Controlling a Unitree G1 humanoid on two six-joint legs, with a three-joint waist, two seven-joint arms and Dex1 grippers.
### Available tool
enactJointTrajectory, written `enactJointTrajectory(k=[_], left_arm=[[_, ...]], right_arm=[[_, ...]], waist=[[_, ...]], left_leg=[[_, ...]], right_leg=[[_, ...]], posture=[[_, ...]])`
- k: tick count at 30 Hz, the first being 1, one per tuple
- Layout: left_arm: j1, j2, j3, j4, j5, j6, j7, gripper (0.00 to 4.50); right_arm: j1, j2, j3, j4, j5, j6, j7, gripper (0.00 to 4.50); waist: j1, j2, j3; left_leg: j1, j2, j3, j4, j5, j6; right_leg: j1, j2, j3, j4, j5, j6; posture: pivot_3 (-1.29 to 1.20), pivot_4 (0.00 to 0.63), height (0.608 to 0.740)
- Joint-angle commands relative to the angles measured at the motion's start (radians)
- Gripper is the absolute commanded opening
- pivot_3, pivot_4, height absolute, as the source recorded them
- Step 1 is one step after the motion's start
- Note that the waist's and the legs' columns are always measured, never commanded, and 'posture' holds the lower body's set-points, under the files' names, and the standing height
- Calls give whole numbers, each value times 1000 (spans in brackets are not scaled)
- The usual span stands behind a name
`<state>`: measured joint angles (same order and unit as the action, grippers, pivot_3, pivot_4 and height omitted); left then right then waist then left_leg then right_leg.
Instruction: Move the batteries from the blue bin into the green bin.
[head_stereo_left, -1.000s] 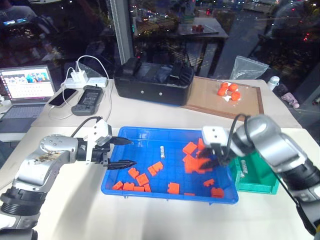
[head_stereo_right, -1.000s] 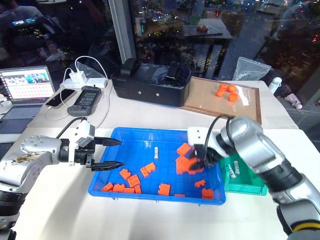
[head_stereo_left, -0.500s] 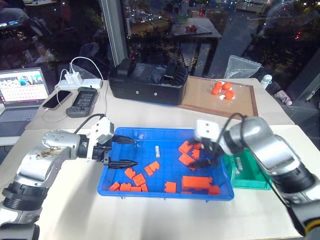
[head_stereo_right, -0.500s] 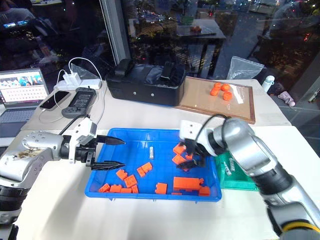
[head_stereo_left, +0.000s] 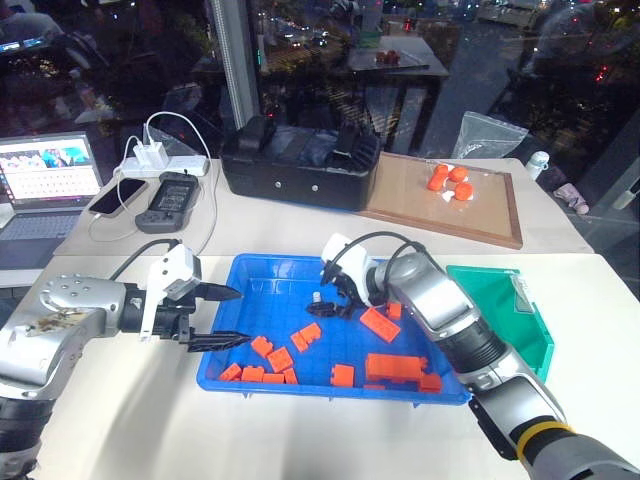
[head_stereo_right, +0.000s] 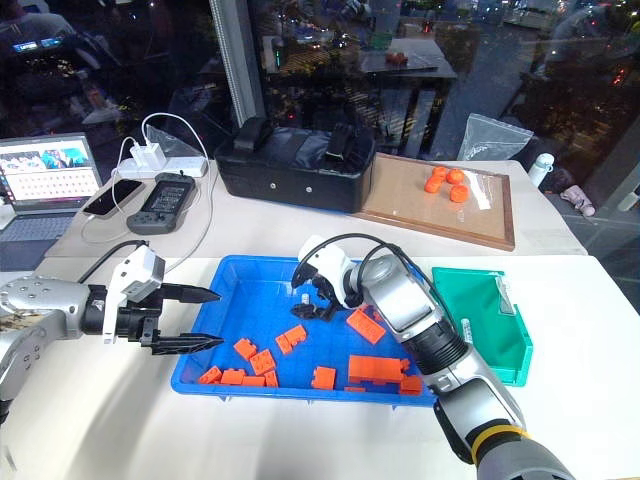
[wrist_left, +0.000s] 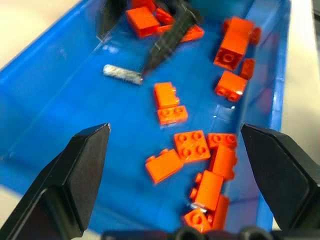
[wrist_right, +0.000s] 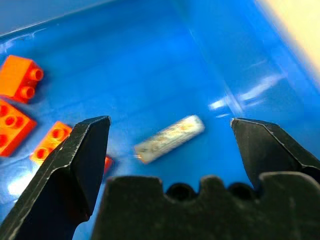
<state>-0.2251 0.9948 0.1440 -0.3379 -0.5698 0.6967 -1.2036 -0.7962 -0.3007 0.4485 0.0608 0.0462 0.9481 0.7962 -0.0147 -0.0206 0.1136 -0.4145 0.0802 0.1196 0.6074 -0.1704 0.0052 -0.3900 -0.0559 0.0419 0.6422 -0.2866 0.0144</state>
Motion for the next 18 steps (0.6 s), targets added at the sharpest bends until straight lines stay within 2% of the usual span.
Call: enactJointTrajectory(k=[1, 7, 10, 18], left_arm=[[17, 19, 49, -57, -33, 15, 19, 4500], [31, 23, 65, -82, -43, 31, 45, 4500], [31, 21, 63, -87, -50, 33, 53, 4500], [-4, 12, 27, -58, -40, 18, 53, 4500]], right_arm=[[1, 33, 7, 12, -1, -14, -28, 4457], [24, 46, 68, 104, -44, -103, -39, 4457], [26, 34, 58, 116, -49, -115, -34, 3815], [37, -11, 43, 82, -42, -105, -20, 1021]], waist=[[1, 0, 0], [-1, 0, 0], [0, -1, 0], [-1, -1, -1]], left_leg=[[0, 0, 0, 0, 0, 0], [0, 0, 0, -1, 0, 0], [3, 0, 0, -1, 0, 0], [6, 0, 0, -1, -4, -6]], right_leg=[[0, 0, 0, 0, 0, 0], [0, 0, 0, 0, 0, 0], [0, 0, -1, -1, 0, 0], [1, -2, -1, -1, 0, 0]], posture=[[0, 150, 735], [0, 150, 735], [0, 150, 735], [0, 150, 735]])
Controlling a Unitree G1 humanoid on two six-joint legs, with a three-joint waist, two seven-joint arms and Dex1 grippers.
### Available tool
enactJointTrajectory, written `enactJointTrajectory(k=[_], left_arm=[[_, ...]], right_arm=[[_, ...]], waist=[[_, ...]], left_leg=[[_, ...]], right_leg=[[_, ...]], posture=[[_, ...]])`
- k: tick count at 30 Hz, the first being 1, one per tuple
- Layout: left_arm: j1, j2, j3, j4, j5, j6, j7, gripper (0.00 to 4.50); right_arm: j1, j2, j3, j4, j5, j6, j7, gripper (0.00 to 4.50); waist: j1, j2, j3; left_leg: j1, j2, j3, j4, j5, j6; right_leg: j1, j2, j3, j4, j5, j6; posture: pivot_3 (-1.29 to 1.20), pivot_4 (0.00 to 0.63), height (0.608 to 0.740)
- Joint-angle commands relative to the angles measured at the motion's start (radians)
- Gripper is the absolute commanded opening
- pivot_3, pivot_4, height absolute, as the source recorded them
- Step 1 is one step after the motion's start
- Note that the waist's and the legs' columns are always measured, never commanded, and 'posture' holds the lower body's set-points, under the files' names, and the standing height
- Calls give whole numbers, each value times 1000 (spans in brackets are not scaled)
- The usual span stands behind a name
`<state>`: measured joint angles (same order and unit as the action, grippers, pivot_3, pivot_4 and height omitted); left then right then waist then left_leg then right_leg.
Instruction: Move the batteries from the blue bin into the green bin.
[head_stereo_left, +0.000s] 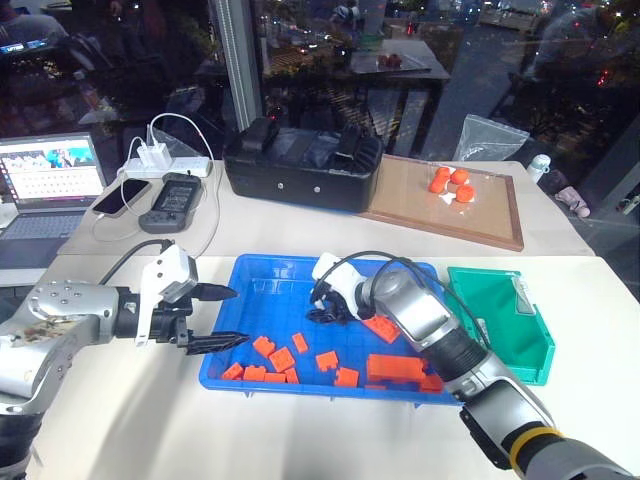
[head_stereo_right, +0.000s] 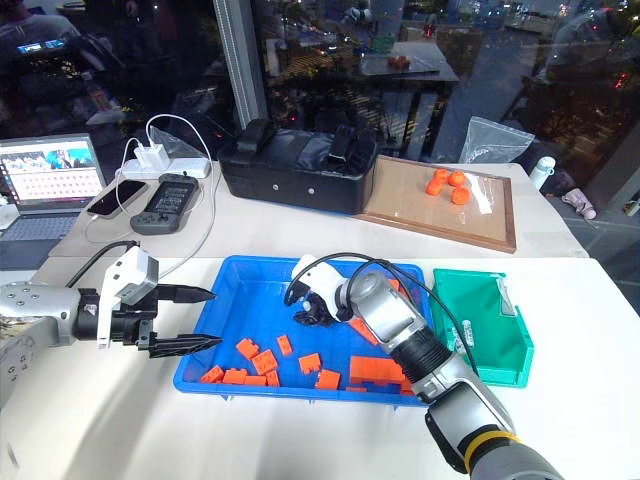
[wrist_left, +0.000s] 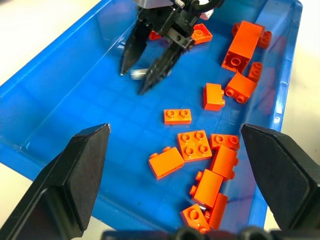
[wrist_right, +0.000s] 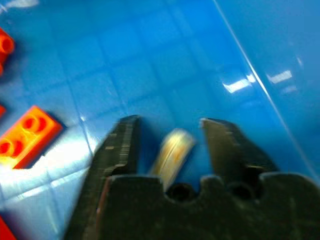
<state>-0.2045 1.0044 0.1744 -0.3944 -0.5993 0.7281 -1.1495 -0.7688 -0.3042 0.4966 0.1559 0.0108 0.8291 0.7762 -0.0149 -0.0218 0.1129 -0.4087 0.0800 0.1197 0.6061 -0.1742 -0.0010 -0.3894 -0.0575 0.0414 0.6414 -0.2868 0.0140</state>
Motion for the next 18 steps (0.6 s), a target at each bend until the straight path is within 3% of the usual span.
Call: enactJointTrajectory(k=[1, 3, 13, 16, 18], left_arm=[[-32, -1, -11, 3, -8, -16, -2, 4500], [-46, -7, -21, 12, -9, -18, -6, 4500], [-119, -43, -94, 77, 6, -52, -41, 4500], [-135, -50, -112, 92, 10, -60, -48, 4500], [-140, -50, -117, 100, 12, -65, -55, 4500]], right_arm=[[11, -10, -12, -28, -4, 16, -1, 684], [4, -21, -30, -72, 7, 29, 4, 13], [-55, -157, -165, -300, 116, 199, 72, 13], [-25, -239, -172, -390, 171, 223, 137, 726], [10, -329, -143, -447, 181, 175, 200, 1460]], waist=[[-1, 0, 0], [-1, 0, 0], [4, 0, 0], [3, 0, 0], [3, 0, 0]], left_leg=[[0, 0, 0, 0, 0, 0], [0, 0, 0, 0, 0, 0], [-6, 0, 0, 0, 3, 6], [-6, 0, 0, 0, 3, 6], [-7, 0, 0, -1, 3, 6]], right_leg=[[0, 0, 0, 0, 0, 0], [0, 0, 0, 0, 0, 0], [-1, 0, 0, 0, 0, 0], [-1, 0, 0, -1, 0, 0], [-1, 0, 0, -2, 0, 0]], posture=[[0, 150, 735], [0, 150, 735], [0, 150, 735], [0, 150, 735], [0, 150, 735]])
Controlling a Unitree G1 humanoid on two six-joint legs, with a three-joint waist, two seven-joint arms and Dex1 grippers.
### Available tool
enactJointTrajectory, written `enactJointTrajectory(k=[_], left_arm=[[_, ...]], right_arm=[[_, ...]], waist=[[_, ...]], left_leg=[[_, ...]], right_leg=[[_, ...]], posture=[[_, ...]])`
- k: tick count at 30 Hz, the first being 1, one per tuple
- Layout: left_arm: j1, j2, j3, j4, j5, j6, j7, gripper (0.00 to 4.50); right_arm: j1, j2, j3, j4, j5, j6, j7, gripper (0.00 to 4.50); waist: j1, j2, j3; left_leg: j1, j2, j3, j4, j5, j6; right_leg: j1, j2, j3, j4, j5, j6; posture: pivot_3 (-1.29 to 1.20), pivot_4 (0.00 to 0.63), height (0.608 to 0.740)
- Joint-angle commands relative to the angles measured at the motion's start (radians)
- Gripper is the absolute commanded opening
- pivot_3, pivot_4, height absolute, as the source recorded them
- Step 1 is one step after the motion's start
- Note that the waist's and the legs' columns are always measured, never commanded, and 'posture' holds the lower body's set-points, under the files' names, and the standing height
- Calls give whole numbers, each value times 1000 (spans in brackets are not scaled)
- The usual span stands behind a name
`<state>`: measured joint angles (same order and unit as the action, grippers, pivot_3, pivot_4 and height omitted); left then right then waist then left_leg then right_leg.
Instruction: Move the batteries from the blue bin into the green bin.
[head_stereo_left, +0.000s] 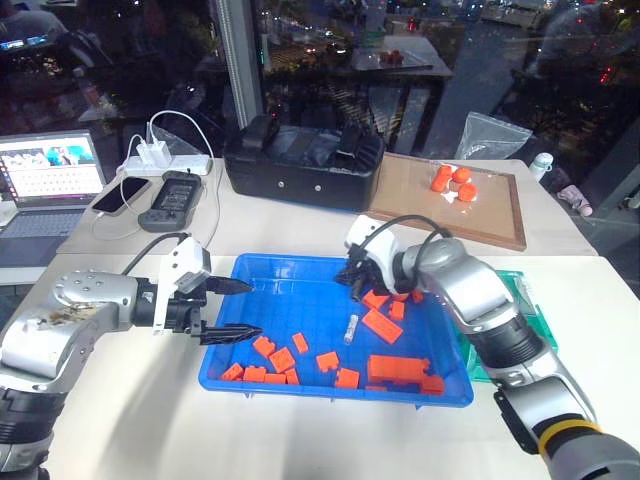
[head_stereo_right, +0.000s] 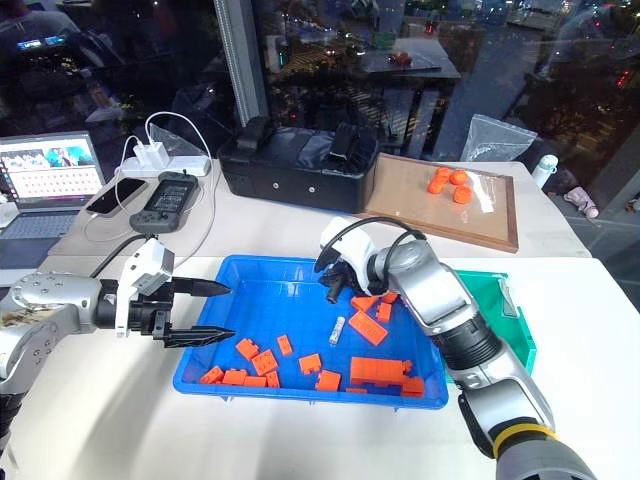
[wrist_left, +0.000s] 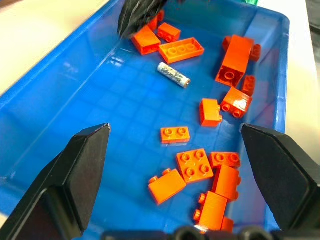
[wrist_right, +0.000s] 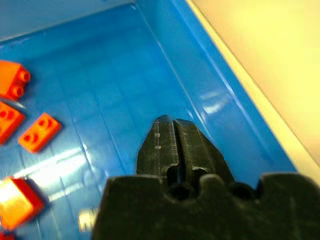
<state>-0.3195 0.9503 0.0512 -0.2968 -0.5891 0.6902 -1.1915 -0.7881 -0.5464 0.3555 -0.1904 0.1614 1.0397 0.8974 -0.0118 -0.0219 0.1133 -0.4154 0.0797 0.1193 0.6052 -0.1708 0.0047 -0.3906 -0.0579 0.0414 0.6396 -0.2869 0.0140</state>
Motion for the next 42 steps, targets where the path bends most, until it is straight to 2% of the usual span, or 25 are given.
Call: enactJointTrajectory(k=[1, 5, 9, 19, 26, 30, 33, 39, 40, 42], left_arm=[[-26, 3, 3, 6, 5, -31, -15, 4500], [-24, 1, -1, 9, 7, -38, -19, 4500], [-15, 4, 5, -1, 3, -36, -16, 4500], [46, 31, 62, -59, -25, 3, 8, 4500], [67, 31, 83, -79, -33, 19, 24, 4500], [72, 31, 84, -84, -37, 20, 33, 4500], [76, 30, 86, -90, -45, 22, 40, 4500], [74, 27, 83, -91, -67, 17, 33, 4500], [69, 24, 83, -91, -72, 14, 27, 4500], [51, 17, 78, -85, -80, 12, 22, 4500]], right_arm=[[48, -131, 15, -120, 33, -61, 108, 1858], [73, -192, 85, -118, 4, -188, 171, 3195], [80, -218, 167, -61, -61, -362, 231, 3195], [-4, -100, 240, 260, -203, -702, 277, 3195], [-31, -32, 235, 380, -230, -782, 326, 3195], [-28, -4, 229, 406, -231, -757, 345, 3195], [-16, 8, 220, 396, -229, -710, 347, 2472], [-2, 28, 152, 320, -200, -647, 303, 393], [-1, 26, 132, 293, -197, -652, 290, 247], [-7, 23, 80, 237, -174, -639, 270, 252]], waist=[[0, 0, 0], [-3, 0, 0], [-7, 0, 0], [-2, -1, 1], [0, -1, 1], [-1, -1, 1], [-1, -1, 1], [0, -1, 1], [-1, -1, 1], [0, -1, 1]], left_leg=[[0, 0, 0, 0, 0, 0], [0, 0, 0, 0, 0, 0], [1, 1, -2, 0, 0, 0], [1, 1, 0, 1, 0, 0], [1, 0, 1, 1, 0, 0], [1, 1, 1, 1, 0, 0], [2, 1, 1, 1, 0, 0], [1, 1, 0, 1, 0, 0], [1, 1, 0, 1, 0, 0], [1, 1, 0, 1, 0, 0]], right_leg=[[0, 0, 0, -1, 0, 0], [0, 0, 0, -2, 0, 0], [0, 2, 1, -2, 0, 0], [1, 1, 0, -3, 0, 0], [1, 1, 0, -2, 0, 0], [1, 2, 0, 0, 0, 0], [1, 2, 0, 0, 0, 0], [1, 1, 0, 0, 0, 0], [1, 1, 0, 0, 0, 0], [1, 1, 0, 1, 0, 0]], posture=[[0, 150, 735], [0, 150, 735], [0, 150, 735], [0, 150, 735], [0, 150, 735], [0, 150, 735], [0, 150, 735], [0, 150, 735], [0, 150, 735], [0, 150, 735]])
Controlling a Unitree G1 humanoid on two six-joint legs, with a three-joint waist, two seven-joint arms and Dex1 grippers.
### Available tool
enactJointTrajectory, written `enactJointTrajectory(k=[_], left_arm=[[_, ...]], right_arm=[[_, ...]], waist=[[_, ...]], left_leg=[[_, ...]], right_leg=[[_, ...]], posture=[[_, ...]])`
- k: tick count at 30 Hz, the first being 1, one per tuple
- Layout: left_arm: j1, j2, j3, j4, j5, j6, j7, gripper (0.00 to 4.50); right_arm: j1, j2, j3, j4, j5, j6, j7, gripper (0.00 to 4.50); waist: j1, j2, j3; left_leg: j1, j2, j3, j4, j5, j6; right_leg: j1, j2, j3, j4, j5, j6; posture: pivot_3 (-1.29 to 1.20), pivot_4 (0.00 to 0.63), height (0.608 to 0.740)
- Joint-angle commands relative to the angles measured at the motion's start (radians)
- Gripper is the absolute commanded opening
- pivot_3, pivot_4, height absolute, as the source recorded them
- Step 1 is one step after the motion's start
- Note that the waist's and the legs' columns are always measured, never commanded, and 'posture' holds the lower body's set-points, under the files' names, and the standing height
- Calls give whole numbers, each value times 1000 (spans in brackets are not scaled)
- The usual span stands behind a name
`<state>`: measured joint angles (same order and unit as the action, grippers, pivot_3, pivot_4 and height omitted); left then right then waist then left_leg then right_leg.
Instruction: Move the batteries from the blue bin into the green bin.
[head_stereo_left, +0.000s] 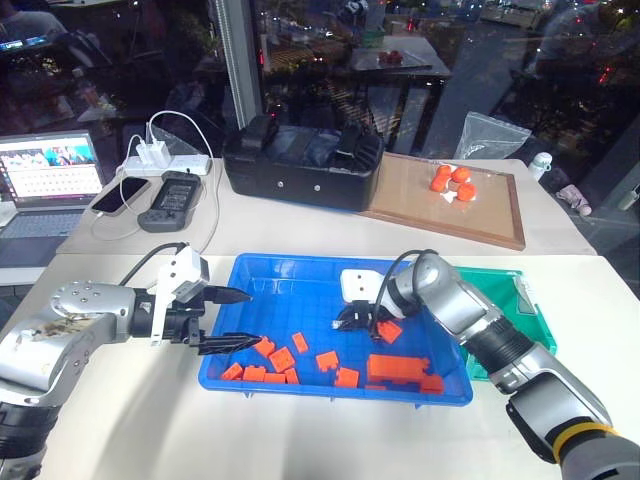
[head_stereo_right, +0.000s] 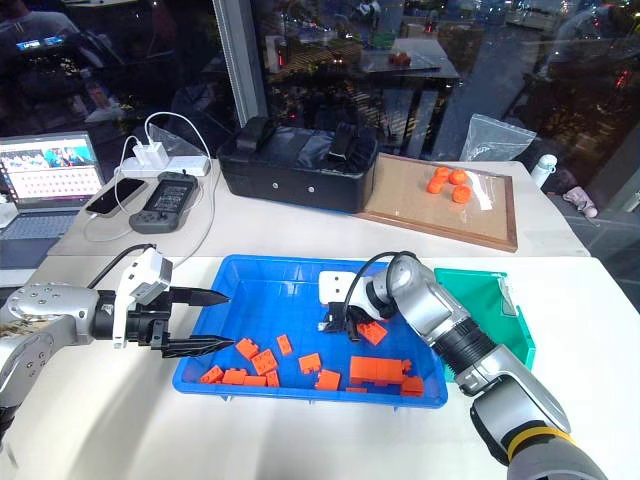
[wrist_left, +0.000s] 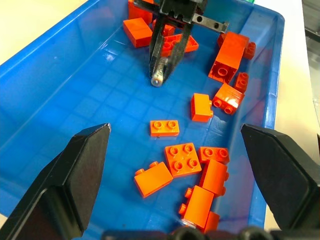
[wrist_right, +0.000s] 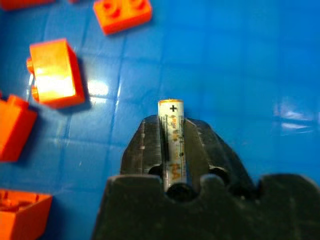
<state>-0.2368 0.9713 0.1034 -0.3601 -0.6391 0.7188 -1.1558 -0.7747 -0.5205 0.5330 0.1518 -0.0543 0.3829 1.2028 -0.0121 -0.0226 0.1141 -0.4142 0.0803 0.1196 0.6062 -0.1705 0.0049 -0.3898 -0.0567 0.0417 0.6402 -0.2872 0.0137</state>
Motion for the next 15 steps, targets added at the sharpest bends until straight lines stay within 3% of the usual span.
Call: enactJointTrajectory(k=[1, 6, 10, 15], left_arm=[[-43, -9, 24, -17, -37, -15, -15, 4500], [-99, -49, 8, -1, -74, -5, -16, 4500], [-139, -83, -11, 16, -91, 4, -16, 4500], [-201, -112, -42, 65, -86, -4, -36, 4500]], right_arm=[[-28, -9, -133, -142, 65, 54, -36, 252], [-76, -145, -327, -274, 154, 265, -34, 251], [-79, -349, -437, -243, 159, 365, -27, 251], [106, -617, -551, -242, 158, 435, -6, 251]], waist=[[0, 0, 0], [9, 0, 0], [20, 1, 0], [26, 1, 1]], left_leg=[[0, 0, 0, 0, 0, 0], [-1, -1, 0, 0, 0, 0], [0, -1, 0, 0, 0, -1], [-1, -2, 0, -1, 0, 0]], right_leg=[[0, 0, 0, 0, 0, 0], [0, -1, 0, 0, 0, 0], [-1, -3, -3, -7, -2, -3], [1, -4, -2, -12, -3, -6]], posture=[[0, 150, 735], [0, 150, 735], [0, 150, 735], [0, 150, 735]])
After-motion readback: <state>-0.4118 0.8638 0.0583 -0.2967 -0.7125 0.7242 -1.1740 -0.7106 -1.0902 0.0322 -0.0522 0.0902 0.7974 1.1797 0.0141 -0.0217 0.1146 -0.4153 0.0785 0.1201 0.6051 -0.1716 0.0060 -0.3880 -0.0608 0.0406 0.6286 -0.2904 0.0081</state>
